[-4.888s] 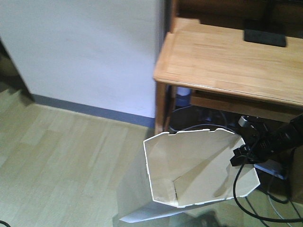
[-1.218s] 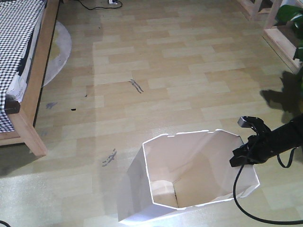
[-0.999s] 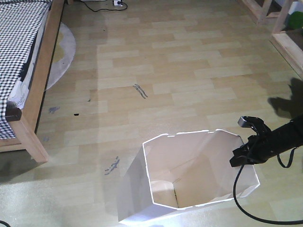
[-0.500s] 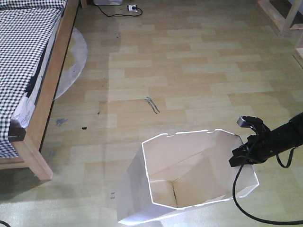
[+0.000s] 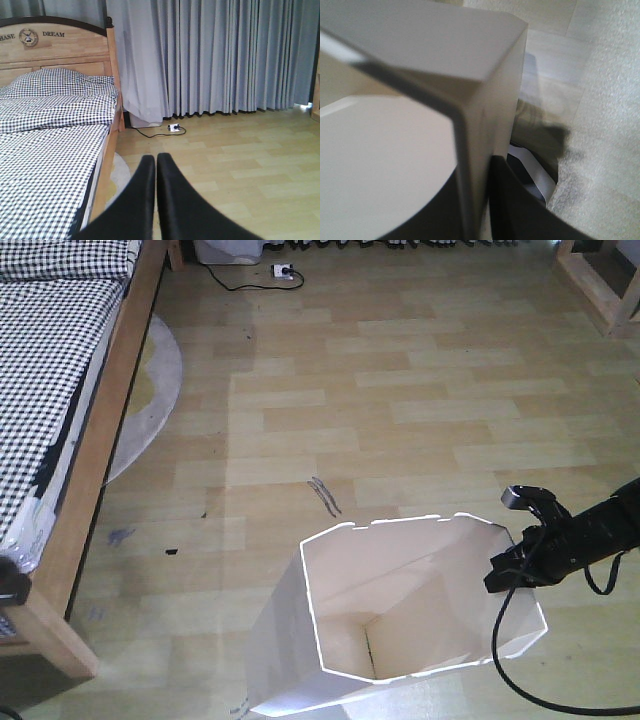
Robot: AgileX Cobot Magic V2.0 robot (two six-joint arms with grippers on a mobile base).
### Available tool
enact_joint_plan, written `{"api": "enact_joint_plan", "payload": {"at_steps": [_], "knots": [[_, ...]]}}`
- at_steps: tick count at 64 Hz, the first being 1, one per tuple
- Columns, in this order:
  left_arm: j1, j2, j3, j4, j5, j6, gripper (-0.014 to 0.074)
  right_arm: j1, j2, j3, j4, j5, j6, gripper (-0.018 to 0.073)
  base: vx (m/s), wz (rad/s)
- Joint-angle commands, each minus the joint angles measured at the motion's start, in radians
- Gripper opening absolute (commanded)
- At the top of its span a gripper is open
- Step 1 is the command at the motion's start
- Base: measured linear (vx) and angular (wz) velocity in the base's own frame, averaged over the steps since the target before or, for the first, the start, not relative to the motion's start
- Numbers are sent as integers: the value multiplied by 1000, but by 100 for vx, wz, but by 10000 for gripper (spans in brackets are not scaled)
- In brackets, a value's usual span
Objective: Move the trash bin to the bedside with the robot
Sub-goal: 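Drive forward toward the bed head, holding the bin with the right gripper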
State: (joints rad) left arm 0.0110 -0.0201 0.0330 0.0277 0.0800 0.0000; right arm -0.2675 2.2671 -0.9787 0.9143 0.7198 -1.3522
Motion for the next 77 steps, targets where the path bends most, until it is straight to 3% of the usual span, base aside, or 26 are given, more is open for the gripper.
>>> {"api": "enact_joint_plan", "payload": {"at_steps": [1, 77], "knots": [[-6, -8, 12, -9, -74, -14, -6, -4, -69, -11, 84, 213, 2, -3, 29, -1], [-6, -8, 12, -9, -74, -14, -6, -4, -69, -11, 84, 214, 2, -3, 27, 0]]}}
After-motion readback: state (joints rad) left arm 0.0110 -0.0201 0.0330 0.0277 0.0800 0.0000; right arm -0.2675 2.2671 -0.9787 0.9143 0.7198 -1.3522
